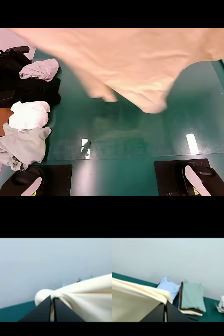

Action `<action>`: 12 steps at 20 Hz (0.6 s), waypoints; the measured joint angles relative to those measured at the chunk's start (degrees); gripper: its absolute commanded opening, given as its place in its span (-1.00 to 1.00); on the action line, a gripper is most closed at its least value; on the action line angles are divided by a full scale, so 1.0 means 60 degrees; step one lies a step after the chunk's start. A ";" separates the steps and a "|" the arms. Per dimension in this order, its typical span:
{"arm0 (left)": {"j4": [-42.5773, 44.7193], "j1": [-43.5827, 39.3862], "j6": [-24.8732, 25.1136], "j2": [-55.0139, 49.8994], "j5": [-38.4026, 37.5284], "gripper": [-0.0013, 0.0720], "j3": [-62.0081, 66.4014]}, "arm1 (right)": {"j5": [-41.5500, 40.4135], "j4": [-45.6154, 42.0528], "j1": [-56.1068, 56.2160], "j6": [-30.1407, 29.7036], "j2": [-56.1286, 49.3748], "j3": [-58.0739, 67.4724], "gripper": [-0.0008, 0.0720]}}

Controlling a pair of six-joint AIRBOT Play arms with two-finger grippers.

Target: Fold the shirts.

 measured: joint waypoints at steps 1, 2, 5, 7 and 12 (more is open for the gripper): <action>-0.0127 0.0000 0.0000 0.0051 0.0040 -0.89 0.0211 | 0.0149 0.0007 -0.0233 0.0000 -0.0051 0.0310 -0.93; -0.0299 0.0000 0.0000 0.0091 0.0091 -0.89 0.0382 | 0.0310 0.0022 -0.0444 -0.0004 -0.0182 0.0670 -0.93; -0.0659 0.0000 0.0000 0.0036 -0.0004 -0.89 0.0590 | 0.0903 0.0233 -0.0787 0.0000 -0.0903 0.1636 -0.94; -0.0761 0.0004 -0.0004 -0.0240 -0.0437 -0.89 0.0477 | 0.1169 0.0568 -0.0874 0.0000 -0.1486 0.1847 -0.94; -0.0801 0.0007 -0.0004 -0.2182 -0.2233 -0.89 -0.0725 | 0.1647 0.1231 -0.0503 0.0157 -0.3370 0.0721 -0.94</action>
